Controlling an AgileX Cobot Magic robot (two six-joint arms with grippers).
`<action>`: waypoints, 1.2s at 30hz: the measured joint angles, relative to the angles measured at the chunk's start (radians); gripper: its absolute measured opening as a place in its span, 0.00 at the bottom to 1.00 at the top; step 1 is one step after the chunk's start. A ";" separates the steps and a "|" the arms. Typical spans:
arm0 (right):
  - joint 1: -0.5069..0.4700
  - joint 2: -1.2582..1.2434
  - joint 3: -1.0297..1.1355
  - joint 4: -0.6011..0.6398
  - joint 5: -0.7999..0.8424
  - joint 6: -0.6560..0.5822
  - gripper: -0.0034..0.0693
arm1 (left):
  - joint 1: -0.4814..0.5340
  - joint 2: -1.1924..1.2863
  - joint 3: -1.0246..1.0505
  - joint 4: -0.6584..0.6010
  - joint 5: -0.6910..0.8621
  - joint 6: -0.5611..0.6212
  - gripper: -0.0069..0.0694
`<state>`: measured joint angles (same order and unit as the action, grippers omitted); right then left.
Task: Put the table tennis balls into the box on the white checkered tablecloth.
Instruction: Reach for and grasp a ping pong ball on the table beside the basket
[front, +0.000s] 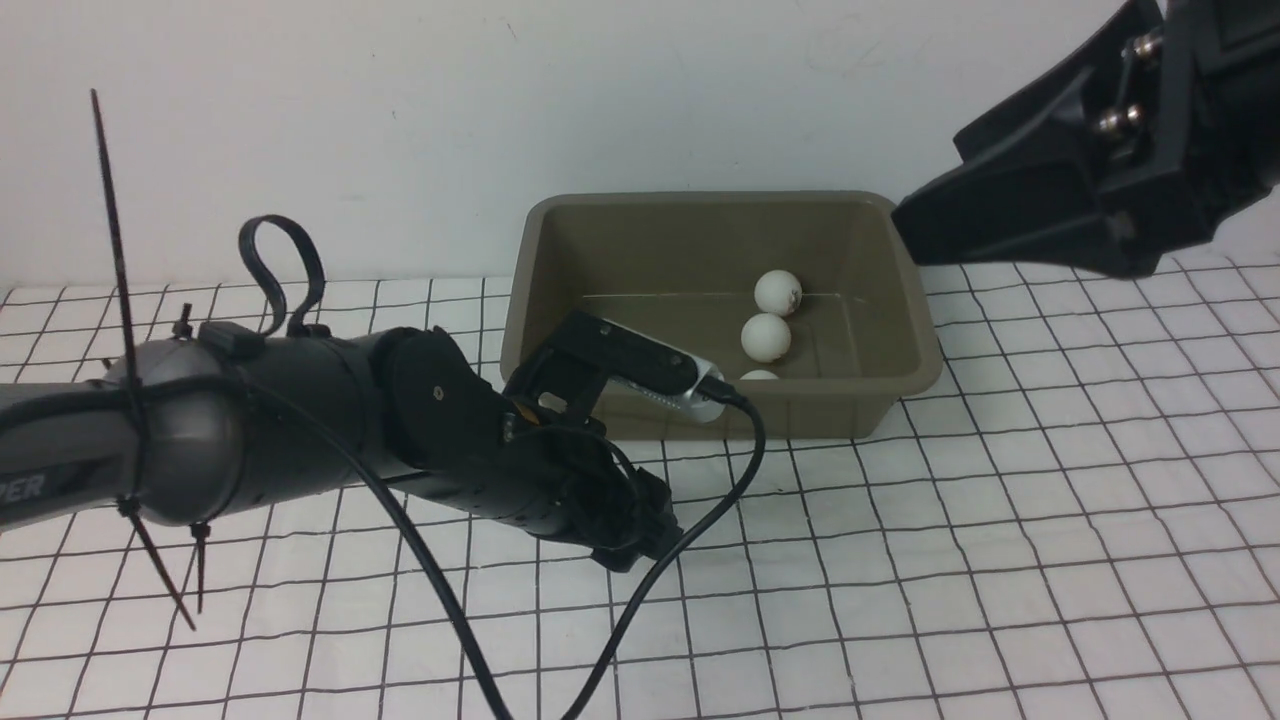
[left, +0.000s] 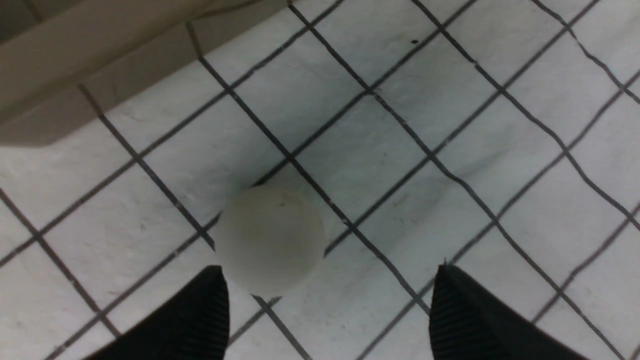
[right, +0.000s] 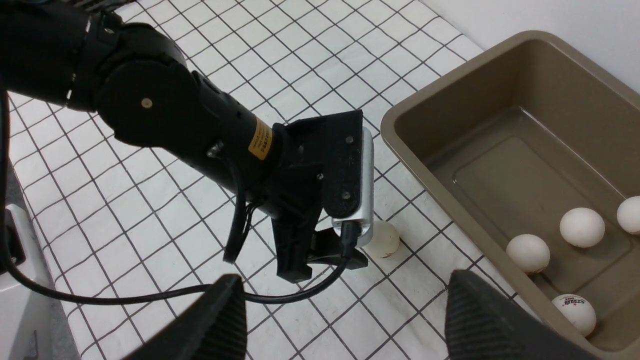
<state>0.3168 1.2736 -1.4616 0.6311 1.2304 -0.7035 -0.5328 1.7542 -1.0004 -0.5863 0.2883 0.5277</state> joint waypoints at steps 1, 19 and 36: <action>0.000 0.000 0.000 0.000 0.000 0.000 0.71 | 0.000 0.006 0.000 -0.002 -0.012 0.000 0.72; 0.000 0.000 0.000 0.026 -0.007 0.001 0.71 | -0.007 0.131 0.000 -0.009 -0.187 0.000 0.71; 0.000 0.000 0.000 0.027 -0.007 0.001 0.71 | -0.007 0.126 0.000 -0.009 -0.214 0.021 0.48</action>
<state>0.3168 1.2736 -1.4616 0.6579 1.2235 -0.7028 -0.5400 1.8802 -1.0004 -0.5954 0.0745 0.5491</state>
